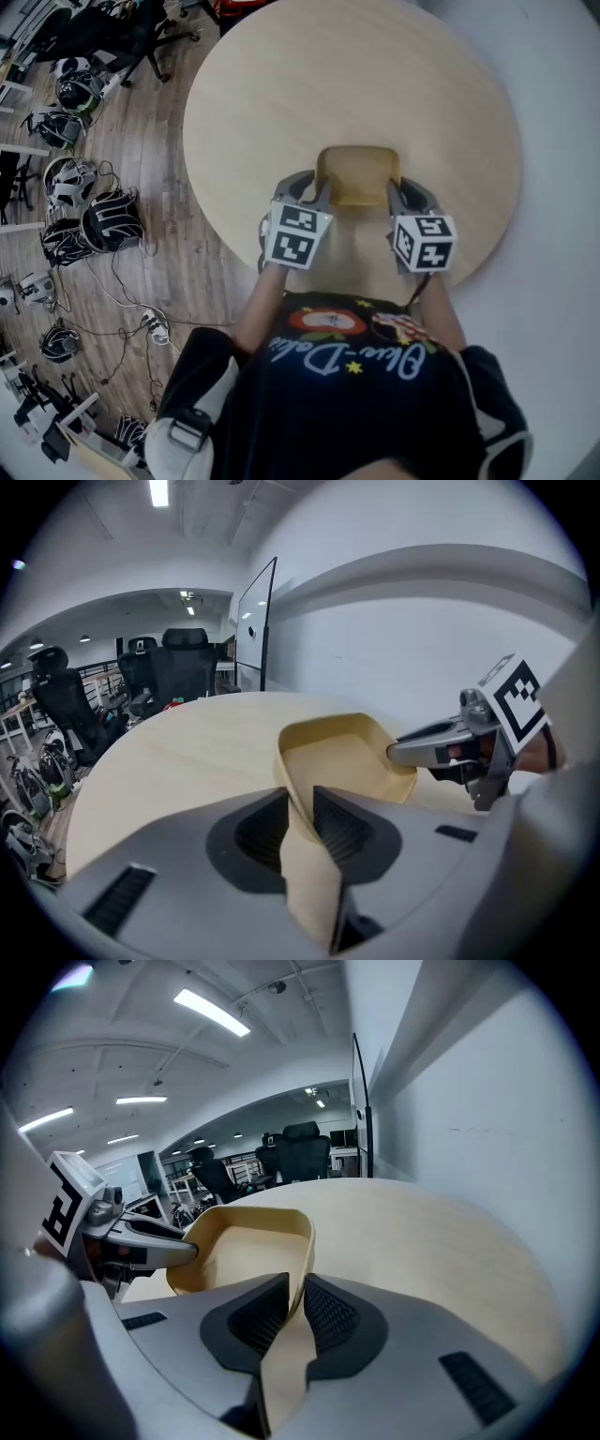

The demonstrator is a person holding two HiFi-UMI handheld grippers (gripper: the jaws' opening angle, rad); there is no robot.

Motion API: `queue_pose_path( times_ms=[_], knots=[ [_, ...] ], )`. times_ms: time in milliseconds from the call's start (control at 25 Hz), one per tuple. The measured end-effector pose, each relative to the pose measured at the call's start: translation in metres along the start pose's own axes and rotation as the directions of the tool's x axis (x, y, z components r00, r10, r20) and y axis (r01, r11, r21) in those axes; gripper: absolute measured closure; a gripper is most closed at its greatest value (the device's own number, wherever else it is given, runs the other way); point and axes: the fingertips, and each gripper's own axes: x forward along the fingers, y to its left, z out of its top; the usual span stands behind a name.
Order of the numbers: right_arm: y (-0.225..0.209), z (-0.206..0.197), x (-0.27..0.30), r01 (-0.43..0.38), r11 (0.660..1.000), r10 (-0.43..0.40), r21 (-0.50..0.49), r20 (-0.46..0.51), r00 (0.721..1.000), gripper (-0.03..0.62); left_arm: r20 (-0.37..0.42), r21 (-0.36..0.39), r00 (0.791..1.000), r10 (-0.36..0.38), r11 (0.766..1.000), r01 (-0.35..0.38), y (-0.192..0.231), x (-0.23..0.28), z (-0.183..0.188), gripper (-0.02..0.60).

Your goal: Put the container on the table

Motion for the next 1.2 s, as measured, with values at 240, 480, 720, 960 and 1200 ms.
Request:
queue_pose_path(
  times_ms=[240,480,720,960,1200],
  knots=[
    [-0.003,-0.01,0.019,-0.003,1.0,0.004,0.019,-0.067,0.998,0.56,-0.048,-0.019,0.998,-0.031,0.999,0.03,0.01,0.017,-0.006,0.515],
    [-0.006,-0.022,0.032,-0.009,1.0,0.012,0.023,-0.121,0.993,0.557,-0.099,-0.046,0.994,-0.05,0.998,0.045,0.013,0.032,-0.021,0.515],
    [-0.01,-0.03,0.036,-0.013,0.999,0.02,0.046,-0.147,0.989,0.555,-0.126,-0.064,0.99,-0.054,0.997,0.047,0.01,0.04,-0.03,0.515],
    [-0.012,-0.034,0.044,-0.018,0.998,0.029,0.064,-0.162,0.986,0.548,-0.156,-0.077,0.986,-0.065,0.996,0.054,0.013,0.051,-0.037,0.505],
    [-0.011,-0.033,0.045,-0.017,0.996,0.031,0.082,-0.174,0.984,0.539,-0.158,-0.086,0.985,-0.073,0.994,0.06,0.013,0.049,-0.033,0.499]
  ],
)
